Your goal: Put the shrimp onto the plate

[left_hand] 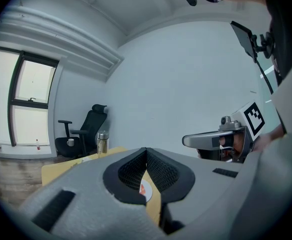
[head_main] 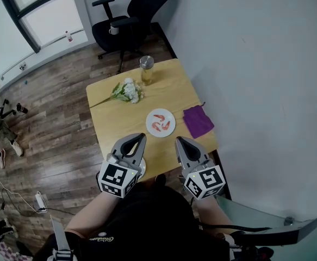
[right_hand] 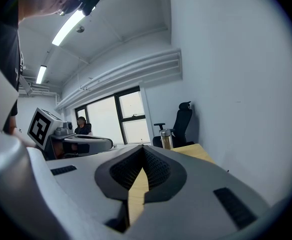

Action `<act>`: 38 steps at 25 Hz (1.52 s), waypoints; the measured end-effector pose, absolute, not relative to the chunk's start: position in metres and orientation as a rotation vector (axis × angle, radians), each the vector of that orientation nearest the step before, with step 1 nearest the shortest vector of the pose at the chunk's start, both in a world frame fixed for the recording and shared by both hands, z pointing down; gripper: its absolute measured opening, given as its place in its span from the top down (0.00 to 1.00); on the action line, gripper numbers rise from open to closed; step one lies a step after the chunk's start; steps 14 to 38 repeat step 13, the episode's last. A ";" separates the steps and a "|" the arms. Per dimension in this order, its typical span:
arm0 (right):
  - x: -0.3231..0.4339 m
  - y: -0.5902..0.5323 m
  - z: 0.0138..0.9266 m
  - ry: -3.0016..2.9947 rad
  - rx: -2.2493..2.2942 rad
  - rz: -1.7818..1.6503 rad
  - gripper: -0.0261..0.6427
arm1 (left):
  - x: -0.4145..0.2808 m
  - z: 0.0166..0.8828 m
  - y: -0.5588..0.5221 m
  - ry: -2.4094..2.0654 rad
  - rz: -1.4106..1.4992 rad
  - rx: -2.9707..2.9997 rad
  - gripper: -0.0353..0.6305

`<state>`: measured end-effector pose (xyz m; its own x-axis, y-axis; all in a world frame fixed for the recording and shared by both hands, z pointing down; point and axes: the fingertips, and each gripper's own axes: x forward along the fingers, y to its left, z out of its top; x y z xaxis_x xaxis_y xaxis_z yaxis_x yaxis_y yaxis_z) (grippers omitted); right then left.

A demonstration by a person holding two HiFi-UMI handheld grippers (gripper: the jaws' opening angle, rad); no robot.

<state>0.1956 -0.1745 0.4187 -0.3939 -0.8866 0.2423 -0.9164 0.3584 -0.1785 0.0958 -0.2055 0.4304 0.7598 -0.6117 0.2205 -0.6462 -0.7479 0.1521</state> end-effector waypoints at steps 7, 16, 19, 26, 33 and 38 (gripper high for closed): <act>0.192 -0.171 0.421 -2.505 1.654 0.437 0.96 | 0.093 0.430 -0.202 -0.994 0.232 2.735 0.94; 0.188 -0.167 0.423 -2.510 1.643 0.440 0.96 | 0.092 0.431 -0.198 -1.004 0.222 2.727 0.94; 0.188 -0.167 0.423 -2.510 1.643 0.440 0.96 | 0.092 0.431 -0.198 -1.004 0.222 2.727 0.94; 0.188 -0.167 0.423 -2.510 1.643 0.440 0.96 | 0.092 0.431 -0.198 -1.004 0.222 2.727 0.94; 0.188 -0.167 0.423 -2.510 1.643 0.440 0.96 | 0.092 0.431 -0.198 -1.004 0.222 2.727 0.94; 0.188 -0.167 0.423 -2.510 1.643 0.440 0.96 | 0.092 0.431 -0.198 -1.004 0.222 2.727 0.94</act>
